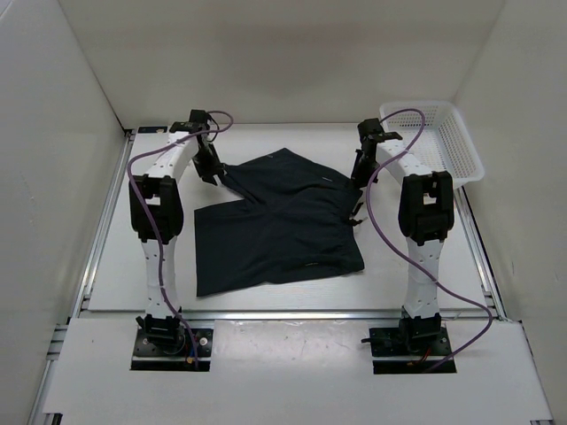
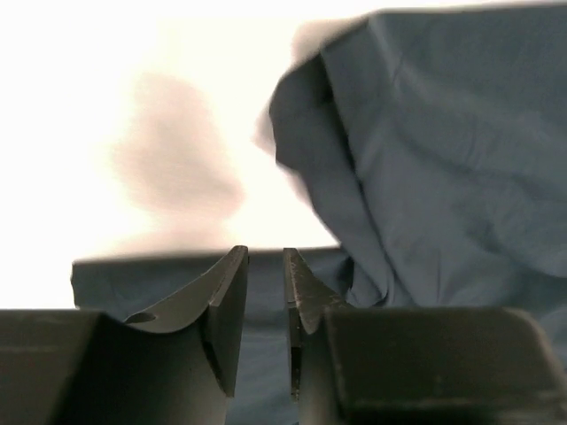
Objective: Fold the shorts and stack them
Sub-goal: Flatten the shorts out
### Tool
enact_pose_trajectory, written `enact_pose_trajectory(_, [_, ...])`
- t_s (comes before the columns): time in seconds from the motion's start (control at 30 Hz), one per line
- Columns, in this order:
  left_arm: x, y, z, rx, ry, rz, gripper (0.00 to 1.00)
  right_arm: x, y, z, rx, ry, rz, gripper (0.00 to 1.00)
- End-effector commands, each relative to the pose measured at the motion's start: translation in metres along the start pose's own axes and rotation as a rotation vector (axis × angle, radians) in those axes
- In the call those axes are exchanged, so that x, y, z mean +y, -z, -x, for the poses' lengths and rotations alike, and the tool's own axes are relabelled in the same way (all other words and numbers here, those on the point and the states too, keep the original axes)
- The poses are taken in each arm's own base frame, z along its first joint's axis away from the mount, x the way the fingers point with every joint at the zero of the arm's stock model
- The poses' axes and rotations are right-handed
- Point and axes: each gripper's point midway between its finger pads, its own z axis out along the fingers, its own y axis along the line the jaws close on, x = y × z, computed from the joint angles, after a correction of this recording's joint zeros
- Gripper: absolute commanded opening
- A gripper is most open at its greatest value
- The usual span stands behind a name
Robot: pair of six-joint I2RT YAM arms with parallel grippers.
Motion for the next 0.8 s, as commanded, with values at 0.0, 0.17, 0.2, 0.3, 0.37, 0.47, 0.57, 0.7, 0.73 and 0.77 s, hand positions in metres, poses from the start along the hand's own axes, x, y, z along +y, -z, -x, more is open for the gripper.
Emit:
enact_pose_trajectory(0.0, [-0.01,0.005,0.024,-0.056,-0.001,-0.047,0.34,0.0,0.021,0.017,-0.058,0.014,0.005,0.0])
enact_pose_trajectory(0.17, [-0.021,-0.007,0.042,-0.081,0.032,-0.035,0.34,0.001,0.021,0.016,-0.054,0.015,0.013,0.0])
enact_pose_trajectory(0.2, [-0.019,-0.02,0.042,-0.065,0.044,-0.016,0.35,0.001,0.021,0.016,-0.054,0.015,0.013,0.0])
enact_pose_trajectory(0.3, [-0.034,-0.032,0.045,-0.065,0.022,-0.025,0.38,0.0,0.021,0.014,-0.045,0.015,0.009,0.0])
enact_pose_trajectory(0.37, [-0.051,-0.031,0.052,-0.08,0.008,-0.07,0.39,-0.001,0.025,0.017,-0.058,0.014,0.003,0.0])
enact_pose_trajectory(0.47, [-0.072,-0.037,0.046,-0.059,-0.015,-0.132,0.4,0.0,0.029,0.018,-0.066,0.014,0.007,0.0])
enact_pose_trajectory(0.57, [-0.091,-0.027,0.048,-0.113,-0.059,-0.147,0.4,-0.002,0.027,0.015,-0.058,0.014,0.003,0.0])
enact_pose_trajectory(0.7, [-0.105,-0.012,0.053,-0.173,-0.11,-0.164,0.5,-0.005,0.027,0.011,-0.052,0.015,-0.009,0.0])
enact_pose_trajectory(0.73, [-0.109,-0.012,0.05,-0.172,-0.127,-0.166,0.51,-0.005,0.027,0.011,-0.052,0.015,-0.009,0.0])
enact_pose_trajectory(0.77, [-0.109,-0.012,0.047,-0.157,-0.128,-0.17,0.54,-0.005,0.027,0.011,-0.052,0.015,-0.009,0.0])
